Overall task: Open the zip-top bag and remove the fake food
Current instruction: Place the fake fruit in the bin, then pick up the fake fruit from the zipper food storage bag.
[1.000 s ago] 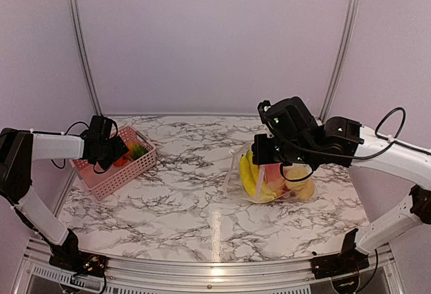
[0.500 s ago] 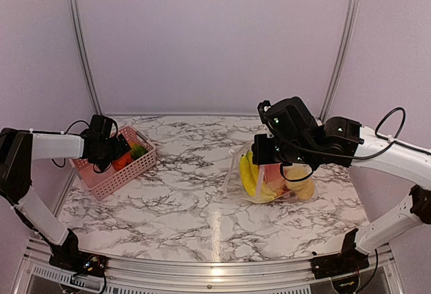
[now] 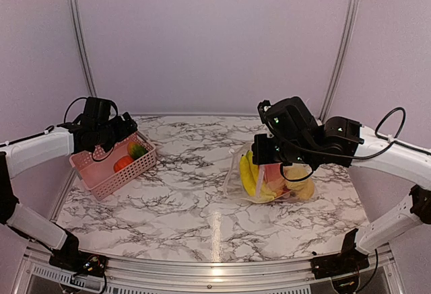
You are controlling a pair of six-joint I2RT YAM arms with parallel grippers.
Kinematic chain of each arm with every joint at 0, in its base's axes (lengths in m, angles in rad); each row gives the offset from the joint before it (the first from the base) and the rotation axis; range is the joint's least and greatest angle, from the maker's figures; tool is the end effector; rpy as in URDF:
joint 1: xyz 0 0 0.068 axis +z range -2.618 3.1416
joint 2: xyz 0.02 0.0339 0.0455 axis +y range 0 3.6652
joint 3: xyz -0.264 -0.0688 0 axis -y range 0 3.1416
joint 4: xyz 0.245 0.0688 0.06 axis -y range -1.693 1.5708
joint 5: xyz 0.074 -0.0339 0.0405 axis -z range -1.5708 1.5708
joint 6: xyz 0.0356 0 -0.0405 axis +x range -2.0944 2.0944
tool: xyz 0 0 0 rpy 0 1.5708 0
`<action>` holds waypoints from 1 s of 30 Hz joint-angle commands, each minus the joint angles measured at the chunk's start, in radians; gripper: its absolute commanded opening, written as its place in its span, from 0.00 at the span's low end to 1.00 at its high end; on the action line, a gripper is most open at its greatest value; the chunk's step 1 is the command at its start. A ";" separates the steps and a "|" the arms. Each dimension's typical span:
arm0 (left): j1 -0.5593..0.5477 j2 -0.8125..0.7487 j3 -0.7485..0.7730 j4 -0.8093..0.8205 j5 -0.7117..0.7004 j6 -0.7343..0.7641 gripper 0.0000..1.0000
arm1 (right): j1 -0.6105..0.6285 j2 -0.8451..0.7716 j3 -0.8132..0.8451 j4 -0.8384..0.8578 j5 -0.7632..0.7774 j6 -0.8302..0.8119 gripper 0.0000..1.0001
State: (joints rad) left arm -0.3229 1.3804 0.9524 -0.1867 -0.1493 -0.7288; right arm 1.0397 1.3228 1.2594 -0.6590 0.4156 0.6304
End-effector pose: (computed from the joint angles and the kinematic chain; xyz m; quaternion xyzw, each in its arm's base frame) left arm 0.2929 -0.0924 0.2627 -0.2121 0.8603 -0.1730 0.4300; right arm 0.1560 0.2371 0.3433 -0.0981 0.8904 0.1724 0.4097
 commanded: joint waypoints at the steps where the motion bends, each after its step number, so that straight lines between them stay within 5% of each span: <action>1: -0.106 -0.014 0.029 -0.019 0.018 -0.006 0.99 | 0.005 -0.004 0.052 0.012 0.020 -0.012 0.00; 19: -0.571 0.201 0.154 0.177 0.115 -0.171 0.99 | 0.005 0.020 0.091 0.001 0.014 -0.015 0.00; 30: -0.709 0.254 0.266 0.207 0.111 -0.152 0.99 | 0.005 0.026 0.089 -0.002 0.015 -0.005 0.00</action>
State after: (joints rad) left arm -1.0088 1.5978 1.1702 -0.0116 -0.0498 -0.8906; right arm 1.0397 1.3426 1.3079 -0.6647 0.4213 0.6239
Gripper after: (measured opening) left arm 0.990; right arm 0.005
